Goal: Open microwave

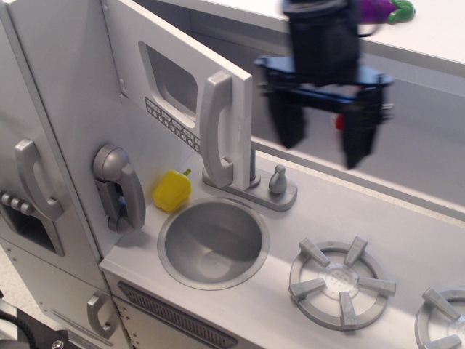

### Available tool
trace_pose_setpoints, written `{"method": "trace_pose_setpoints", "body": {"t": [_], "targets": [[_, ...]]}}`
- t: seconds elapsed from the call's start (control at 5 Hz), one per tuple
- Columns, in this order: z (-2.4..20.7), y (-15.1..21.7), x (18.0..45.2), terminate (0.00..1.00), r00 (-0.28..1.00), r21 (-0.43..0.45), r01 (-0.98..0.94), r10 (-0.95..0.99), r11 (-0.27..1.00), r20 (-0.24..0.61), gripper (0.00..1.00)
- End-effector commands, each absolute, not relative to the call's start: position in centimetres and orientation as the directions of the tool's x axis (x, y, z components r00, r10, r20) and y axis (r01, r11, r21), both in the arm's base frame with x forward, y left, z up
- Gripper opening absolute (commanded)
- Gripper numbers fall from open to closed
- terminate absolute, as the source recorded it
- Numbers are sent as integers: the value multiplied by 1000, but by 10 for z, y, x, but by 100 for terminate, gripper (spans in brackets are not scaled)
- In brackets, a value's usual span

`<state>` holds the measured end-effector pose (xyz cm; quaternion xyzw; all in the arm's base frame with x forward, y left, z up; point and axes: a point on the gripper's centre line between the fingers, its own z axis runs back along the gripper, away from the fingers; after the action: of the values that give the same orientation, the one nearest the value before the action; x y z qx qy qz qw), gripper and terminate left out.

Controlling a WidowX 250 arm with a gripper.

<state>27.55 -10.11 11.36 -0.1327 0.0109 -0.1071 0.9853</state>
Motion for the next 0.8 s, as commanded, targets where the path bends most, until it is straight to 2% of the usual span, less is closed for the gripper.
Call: {"method": "trace_pose_setpoints", "body": {"t": [0.0,0.2,0.6], "targets": [[143,-96,329,0,985,-269,158,-134,950,108,100],[143,-71,345,0,988,-193,107,-82,975,134,100],[132,-22,338,0,971,-100,133,-110,986,212,100]]}}
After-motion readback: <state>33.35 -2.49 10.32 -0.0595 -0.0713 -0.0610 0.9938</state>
